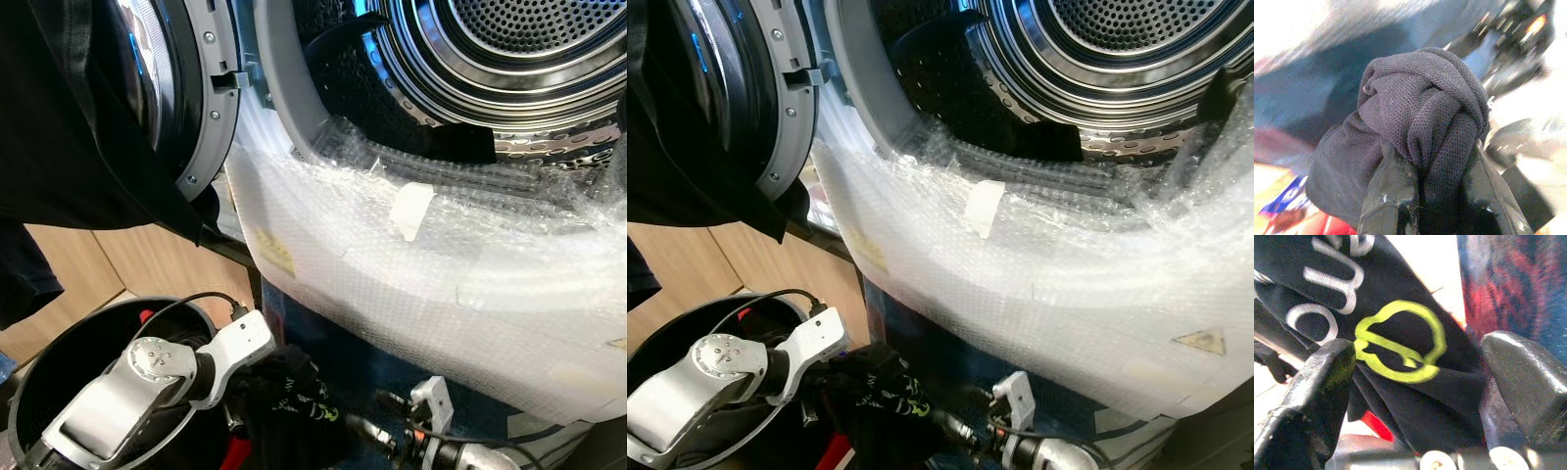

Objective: Clothes washing

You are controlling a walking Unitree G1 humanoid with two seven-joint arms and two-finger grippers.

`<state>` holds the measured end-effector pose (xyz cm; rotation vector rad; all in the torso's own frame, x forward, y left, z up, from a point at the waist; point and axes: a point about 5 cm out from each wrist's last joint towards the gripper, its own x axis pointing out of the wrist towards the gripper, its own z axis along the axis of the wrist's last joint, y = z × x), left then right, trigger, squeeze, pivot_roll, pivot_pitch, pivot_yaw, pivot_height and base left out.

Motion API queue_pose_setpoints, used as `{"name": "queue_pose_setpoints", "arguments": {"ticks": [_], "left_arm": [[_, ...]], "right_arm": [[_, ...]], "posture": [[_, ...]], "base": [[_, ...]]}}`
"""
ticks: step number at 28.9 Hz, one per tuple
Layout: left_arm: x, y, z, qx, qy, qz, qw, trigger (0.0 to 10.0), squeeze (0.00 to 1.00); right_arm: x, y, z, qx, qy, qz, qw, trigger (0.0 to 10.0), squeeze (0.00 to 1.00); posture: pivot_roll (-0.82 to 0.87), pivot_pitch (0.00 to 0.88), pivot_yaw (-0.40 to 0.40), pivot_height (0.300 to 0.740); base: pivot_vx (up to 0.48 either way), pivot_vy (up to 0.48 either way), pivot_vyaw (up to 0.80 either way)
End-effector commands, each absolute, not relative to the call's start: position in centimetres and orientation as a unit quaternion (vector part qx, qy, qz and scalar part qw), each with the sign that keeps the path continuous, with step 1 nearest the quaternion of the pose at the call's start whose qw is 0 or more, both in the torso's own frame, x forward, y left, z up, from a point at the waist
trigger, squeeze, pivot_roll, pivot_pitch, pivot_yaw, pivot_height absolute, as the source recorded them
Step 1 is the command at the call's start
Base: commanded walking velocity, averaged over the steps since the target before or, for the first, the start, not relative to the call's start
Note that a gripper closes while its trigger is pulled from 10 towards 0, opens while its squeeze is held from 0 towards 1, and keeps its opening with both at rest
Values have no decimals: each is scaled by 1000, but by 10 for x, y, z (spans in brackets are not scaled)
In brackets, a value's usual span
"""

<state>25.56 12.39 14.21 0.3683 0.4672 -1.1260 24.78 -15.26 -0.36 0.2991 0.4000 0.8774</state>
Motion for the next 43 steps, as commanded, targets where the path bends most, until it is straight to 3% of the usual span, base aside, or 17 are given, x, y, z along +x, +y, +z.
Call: {"name": "queue_pose_setpoints", "arguments": {"ticks": [1,3,6,9,19,24,25,26,36,43], "left_arm": [[258,121,156,173,191,-532,807,0,0],[260,120,156,186,184,-527,809,0,0],[260,113,159,179,172,-529,811,0,0],[262,108,160,154,168,-525,820,0,0],[276,98,155,156,162,-507,832,0,0],[277,88,161,133,144,-517,833,0,0],[278,86,162,127,142,-518,834,0,0],[279,84,161,123,141,-516,836,0,0],[280,75,159,107,141,-515,839,0,0],[279,76,159,104,143,-512,841,0,0]], "right_arm": [[251,-148,2,143,172,433,873,10000,1000],[253,-142,5,135,167,446,869,10000,1000],[244,-129,13,127,136,508,841,10000,1000],[250,-124,16,96,115,485,861,10000,1000],[257,-96,34,73,73,518,849,10000,1000],[267,-91,37,48,73,486,869,10000,1000],[270,-91,36,39,80,475,876,10000,533],[273,-91,34,33,90,458,884,10000,0],[285,-88,33,63,102,404,907,10000,0],[290,-91,36,128,84,367,917,10000,0]], "posture": [[176,4,61,740],[172,0,63,740],[180,8,58,740],[171,9,59,740],[168,4,52,740],[168,4,47,740],[167,3,47,740],[167,3,45,740],[168,2,47,740],[175,29,54,740]], "base": [[0,0,0],[0,0,0],[0,0,0],[0,0,0],[0,0,0],[0,0,0],[0,0,0],[0,0,0],[0,0,0],[0,0,0]]}}
